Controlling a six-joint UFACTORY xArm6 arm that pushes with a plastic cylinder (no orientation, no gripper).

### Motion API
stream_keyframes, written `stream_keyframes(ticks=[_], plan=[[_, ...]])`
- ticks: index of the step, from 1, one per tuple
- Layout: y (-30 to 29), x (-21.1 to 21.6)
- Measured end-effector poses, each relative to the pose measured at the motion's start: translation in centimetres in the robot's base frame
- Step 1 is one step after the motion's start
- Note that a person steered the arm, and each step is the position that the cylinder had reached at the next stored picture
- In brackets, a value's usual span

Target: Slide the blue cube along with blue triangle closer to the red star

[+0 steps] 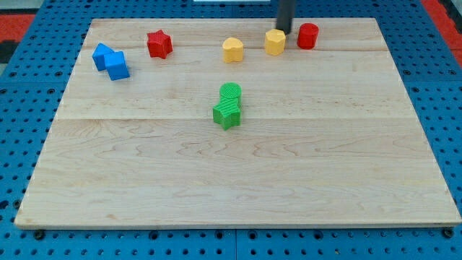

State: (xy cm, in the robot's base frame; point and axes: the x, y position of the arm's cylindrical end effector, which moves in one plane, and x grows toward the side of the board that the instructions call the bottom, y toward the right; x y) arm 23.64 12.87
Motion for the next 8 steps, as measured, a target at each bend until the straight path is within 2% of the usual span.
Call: stream_keyframes(ticks=[1, 2, 3, 4, 5, 6, 7, 8], plan=[[-2.4, 5.7], [-5.3, 5.1], [-12.5, 8.6], [-17.0, 9.4], [-28.8, 10.7], [-35.3, 10.7], [-38.6, 10.4], [-35.5, 12.5]])
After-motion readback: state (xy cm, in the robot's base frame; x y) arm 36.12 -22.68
